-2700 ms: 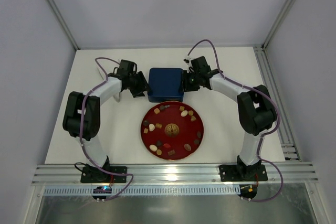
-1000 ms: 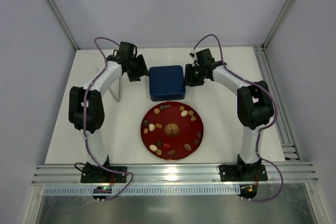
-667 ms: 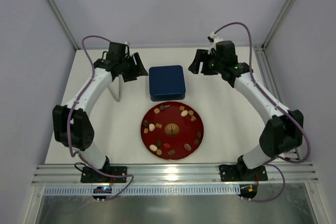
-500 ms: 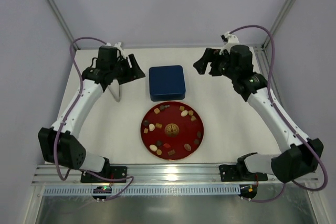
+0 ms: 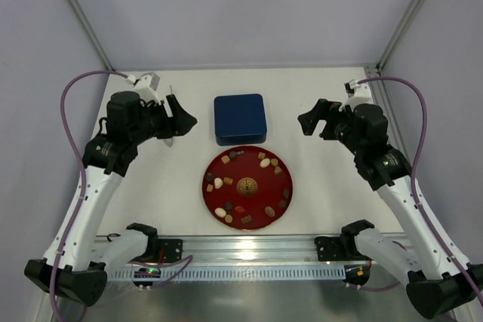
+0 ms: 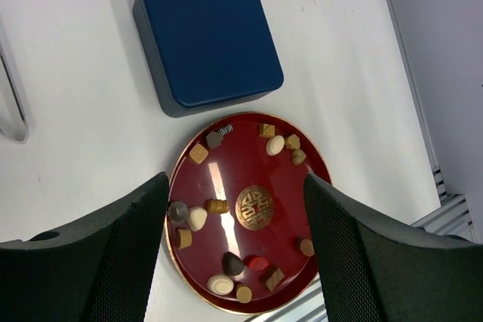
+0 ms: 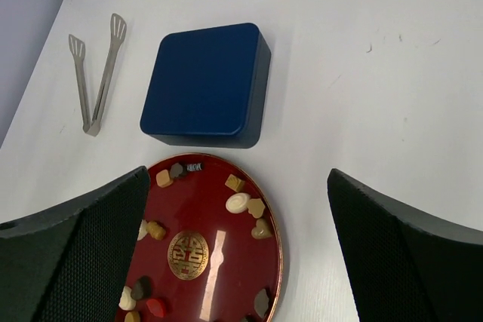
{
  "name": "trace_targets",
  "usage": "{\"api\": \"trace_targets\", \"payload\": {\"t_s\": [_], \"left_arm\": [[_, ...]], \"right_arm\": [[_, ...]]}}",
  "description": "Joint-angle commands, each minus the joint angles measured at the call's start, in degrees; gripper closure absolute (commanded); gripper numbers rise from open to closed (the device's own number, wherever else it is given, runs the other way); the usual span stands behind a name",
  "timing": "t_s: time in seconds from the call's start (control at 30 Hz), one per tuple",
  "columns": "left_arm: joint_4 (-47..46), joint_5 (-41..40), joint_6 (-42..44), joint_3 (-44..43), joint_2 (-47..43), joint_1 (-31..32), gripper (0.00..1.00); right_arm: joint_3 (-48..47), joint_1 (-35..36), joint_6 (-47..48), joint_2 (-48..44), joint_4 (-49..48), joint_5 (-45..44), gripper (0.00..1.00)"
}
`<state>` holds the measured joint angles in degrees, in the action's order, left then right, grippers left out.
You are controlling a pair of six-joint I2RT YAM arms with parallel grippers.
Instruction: Pack the chocolate
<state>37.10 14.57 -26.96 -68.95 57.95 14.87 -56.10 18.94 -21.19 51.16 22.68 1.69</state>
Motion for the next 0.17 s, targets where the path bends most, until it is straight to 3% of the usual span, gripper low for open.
{"api": "trace_targets", "payload": {"t_s": [0.0,0.13], "left_arm": [[0.4,0.5,1.5,1.4,-1.7,0.1,0.29],[1.0,-0.2,1.9,1.5,-2.1,0.2,0.28]], "right_arm": [[0.7,0.0,-0.1,-1.6,0.0,-3.7,0.0],[1.7,0.0,-1.0,-2.7,-1.5,-5.2,0.0]]}}
